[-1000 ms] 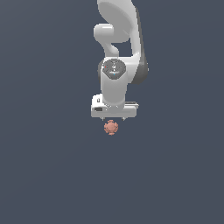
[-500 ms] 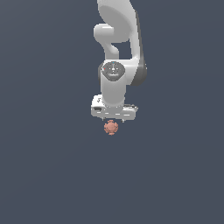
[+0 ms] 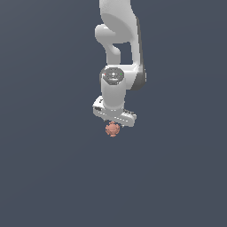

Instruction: Pick up the object and move it to a goal position.

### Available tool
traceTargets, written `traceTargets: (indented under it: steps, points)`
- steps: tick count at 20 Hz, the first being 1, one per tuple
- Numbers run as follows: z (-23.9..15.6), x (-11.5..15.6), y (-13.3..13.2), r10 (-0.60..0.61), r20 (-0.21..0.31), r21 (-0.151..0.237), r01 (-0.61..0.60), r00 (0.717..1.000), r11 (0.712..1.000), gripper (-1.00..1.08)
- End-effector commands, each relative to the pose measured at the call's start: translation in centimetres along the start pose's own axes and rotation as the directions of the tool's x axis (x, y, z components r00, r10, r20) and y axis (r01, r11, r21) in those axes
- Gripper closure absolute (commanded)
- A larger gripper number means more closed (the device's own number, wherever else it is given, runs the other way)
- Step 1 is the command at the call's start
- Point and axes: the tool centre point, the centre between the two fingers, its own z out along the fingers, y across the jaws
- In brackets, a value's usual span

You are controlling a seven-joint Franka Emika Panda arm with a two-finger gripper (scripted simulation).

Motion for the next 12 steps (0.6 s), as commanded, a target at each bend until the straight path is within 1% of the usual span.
traceTargets:
  steps: [1, 6, 12]
  points:
    - [0.6, -0.1, 0.2, 0.071, -0.009, 0.003, -0.071, 0.997, 0.997, -0.92]
    - [1.5, -0.3, 0.6, 0.181, -0.022, 0.009, -0.181, 0.983, 0.983, -0.92]
    - [2.2, -0.4, 0.9, 0.262, -0.031, 0.015, -0.261, 0.965, 0.965, -0.92]
